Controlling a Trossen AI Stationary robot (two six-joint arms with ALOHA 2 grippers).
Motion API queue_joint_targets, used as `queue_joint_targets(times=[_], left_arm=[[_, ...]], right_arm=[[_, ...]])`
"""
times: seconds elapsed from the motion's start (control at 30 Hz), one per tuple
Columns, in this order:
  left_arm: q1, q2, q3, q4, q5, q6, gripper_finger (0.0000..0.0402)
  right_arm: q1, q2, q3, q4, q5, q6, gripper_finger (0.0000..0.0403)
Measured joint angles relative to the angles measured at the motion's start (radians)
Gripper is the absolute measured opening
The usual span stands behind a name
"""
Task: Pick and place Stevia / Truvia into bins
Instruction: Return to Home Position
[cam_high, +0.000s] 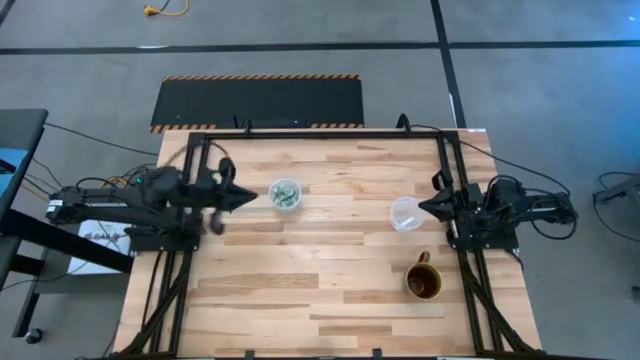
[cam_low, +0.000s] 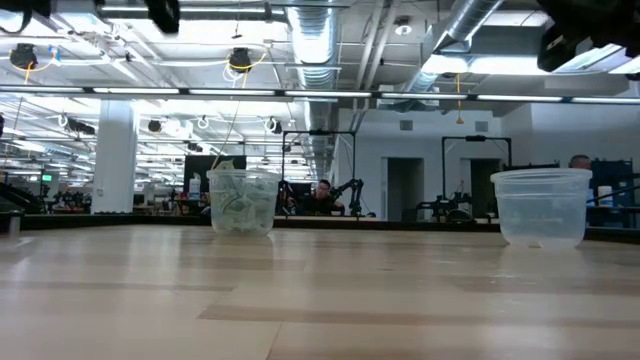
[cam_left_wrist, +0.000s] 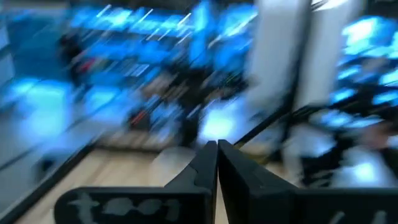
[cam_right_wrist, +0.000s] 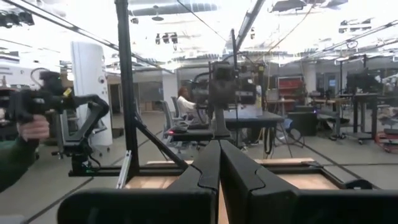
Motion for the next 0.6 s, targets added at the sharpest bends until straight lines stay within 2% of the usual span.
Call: queue_joint_targets(times=[0.07,0.17,0.4,0.6], left_arm=[[-0.001,-0.048,0.02,0.027,0.086,-0.001,0.0],[-0.001,-0.155,0.035,-0.011,0.115,-0.017,0.0],[-0.001,-0.419,0.035,-0.208,0.024,-0.025,0.0],[-0.001,-0.558,0.034,-0.366,-0.055,-0.022,0.0]], right_arm=[[0.0,0.0,0.0,0.02,-0.014,0.0,0.0],[0.0,0.0,0.006,0.028,-0.05,-0.002,0.0],[0.0,0.0,0.019,0.028,-0.05,-0.009,0.0],[0.0,0.0,0.019,0.019,-0.049,-0.009,0.0]])
